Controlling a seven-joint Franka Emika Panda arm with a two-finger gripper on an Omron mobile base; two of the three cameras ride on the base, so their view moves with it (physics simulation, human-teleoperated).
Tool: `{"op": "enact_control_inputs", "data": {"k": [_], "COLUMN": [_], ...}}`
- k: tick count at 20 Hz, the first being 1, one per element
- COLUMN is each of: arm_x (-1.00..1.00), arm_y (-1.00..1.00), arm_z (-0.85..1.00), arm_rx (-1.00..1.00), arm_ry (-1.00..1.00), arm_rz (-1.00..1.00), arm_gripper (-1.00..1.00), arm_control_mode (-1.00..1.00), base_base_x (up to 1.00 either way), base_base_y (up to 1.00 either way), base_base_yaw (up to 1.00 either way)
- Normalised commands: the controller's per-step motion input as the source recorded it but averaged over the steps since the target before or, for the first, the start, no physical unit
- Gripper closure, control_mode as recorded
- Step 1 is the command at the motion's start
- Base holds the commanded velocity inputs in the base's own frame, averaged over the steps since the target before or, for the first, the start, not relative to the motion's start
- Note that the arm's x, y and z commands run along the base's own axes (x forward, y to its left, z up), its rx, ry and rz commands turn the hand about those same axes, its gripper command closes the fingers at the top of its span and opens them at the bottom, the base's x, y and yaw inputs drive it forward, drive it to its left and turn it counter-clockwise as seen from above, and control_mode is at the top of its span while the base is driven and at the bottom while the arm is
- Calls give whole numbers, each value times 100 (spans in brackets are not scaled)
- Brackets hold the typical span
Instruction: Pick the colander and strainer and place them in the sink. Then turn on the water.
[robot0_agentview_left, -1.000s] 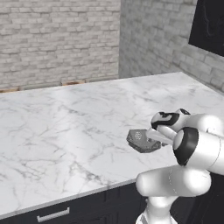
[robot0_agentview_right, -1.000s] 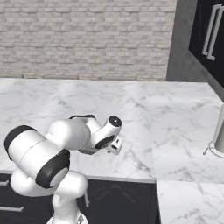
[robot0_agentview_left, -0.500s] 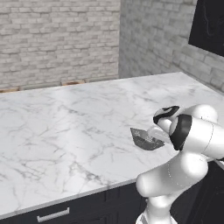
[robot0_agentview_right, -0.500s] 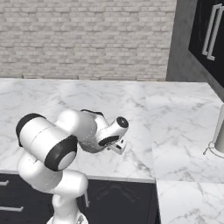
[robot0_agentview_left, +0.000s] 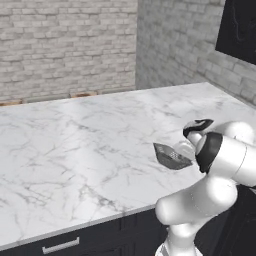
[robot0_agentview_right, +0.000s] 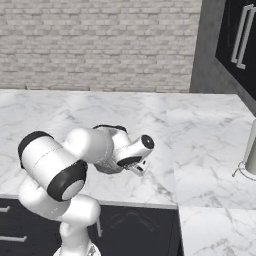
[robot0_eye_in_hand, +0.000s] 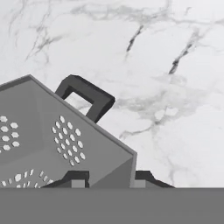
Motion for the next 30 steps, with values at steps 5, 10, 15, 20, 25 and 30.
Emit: {"op": "enact_control_inputs", "data": {"k": [5,10,15,20,25,30], "arm_x": [-37,-40,-16,-12,-9,-12], "arm_y": [3,20,6,0,0,0], "arm_z": [39,61,50,34,14,16], "arm_rx": [0,0,4,0,-1,-4], "arm_ry": [-6,-2,20,22,25,18], "arm_rz": [-9,-20,-26,-25,-21,-19], "arm_gripper": [100,100,100,100,100,100], "arm_control_mode": [-100,-100,-100,-100,-100,-100], "base_base_x": [0,0,0,0,0,0], "base_base_y": [0,0,0,0,0,0], "base_base_yaw": [0,0,0,0,0,0]}}
